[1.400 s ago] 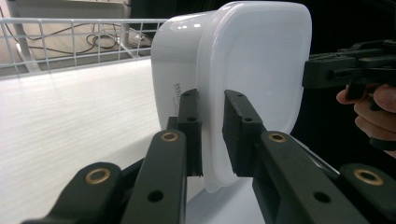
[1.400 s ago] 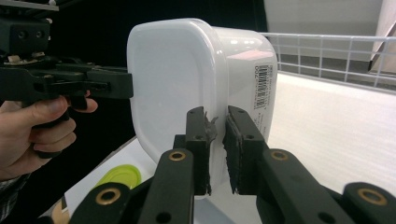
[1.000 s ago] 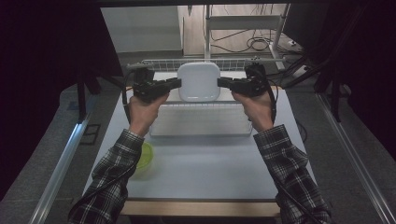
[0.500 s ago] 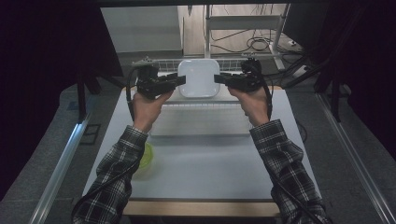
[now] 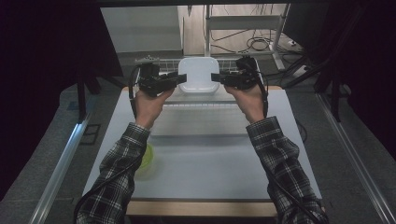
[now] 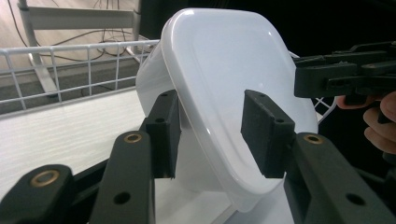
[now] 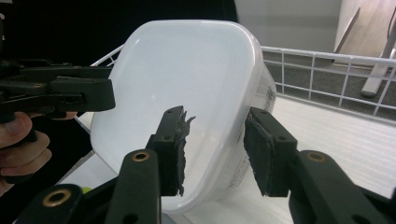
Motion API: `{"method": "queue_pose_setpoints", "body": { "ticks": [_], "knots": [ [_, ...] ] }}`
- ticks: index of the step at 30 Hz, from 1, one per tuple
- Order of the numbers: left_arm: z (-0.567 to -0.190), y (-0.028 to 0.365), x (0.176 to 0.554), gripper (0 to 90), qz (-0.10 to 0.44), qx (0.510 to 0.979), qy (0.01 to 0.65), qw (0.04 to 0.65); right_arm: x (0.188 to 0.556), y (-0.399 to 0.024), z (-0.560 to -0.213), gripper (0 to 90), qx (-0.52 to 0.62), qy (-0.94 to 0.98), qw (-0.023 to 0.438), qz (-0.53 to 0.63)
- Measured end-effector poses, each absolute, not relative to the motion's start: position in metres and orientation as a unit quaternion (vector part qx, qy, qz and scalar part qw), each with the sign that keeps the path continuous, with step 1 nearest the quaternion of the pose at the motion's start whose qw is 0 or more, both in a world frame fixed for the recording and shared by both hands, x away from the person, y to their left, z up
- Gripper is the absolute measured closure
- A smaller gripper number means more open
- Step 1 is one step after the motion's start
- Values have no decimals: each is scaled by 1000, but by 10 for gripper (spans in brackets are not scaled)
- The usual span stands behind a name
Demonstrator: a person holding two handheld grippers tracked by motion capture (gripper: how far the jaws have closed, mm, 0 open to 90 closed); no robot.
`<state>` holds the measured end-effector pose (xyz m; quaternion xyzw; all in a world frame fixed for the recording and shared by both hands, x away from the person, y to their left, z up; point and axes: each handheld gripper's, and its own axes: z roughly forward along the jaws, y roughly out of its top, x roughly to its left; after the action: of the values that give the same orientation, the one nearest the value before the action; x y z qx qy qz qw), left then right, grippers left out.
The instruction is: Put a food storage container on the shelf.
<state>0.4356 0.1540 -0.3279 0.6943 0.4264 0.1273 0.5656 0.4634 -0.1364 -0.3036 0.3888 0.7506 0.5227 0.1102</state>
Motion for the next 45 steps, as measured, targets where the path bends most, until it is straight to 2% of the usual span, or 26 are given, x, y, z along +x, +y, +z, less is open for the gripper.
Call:
{"method": "queue_pose_setpoints", "body": {
  "ticks": [8,12,17,23,28,41,45],
  "knots": [
    [-327,151,441,538,150,702,428,549,467,-135,-305,515,403,745,110,520],
    [-327,149,443,534,162,705,428,541,469,-135,-305,525,408,743,154,508],
    [-327,148,448,511,155,702,433,544,472,-135,-306,530,411,741,154,509],
    [-325,145,445,506,174,708,427,535,472,-134,-306,537,406,740,162,512],
    [-322,146,440,449,176,711,417,538,465,-136,-302,493,386,740,160,527],
    [-327,147,402,198,175,743,379,524,440,-146,-310,298,349,763,151,522],
    [-332,151,392,156,171,747,372,523,432,-149,-314,253,340,766,152,524]
  ]
}}
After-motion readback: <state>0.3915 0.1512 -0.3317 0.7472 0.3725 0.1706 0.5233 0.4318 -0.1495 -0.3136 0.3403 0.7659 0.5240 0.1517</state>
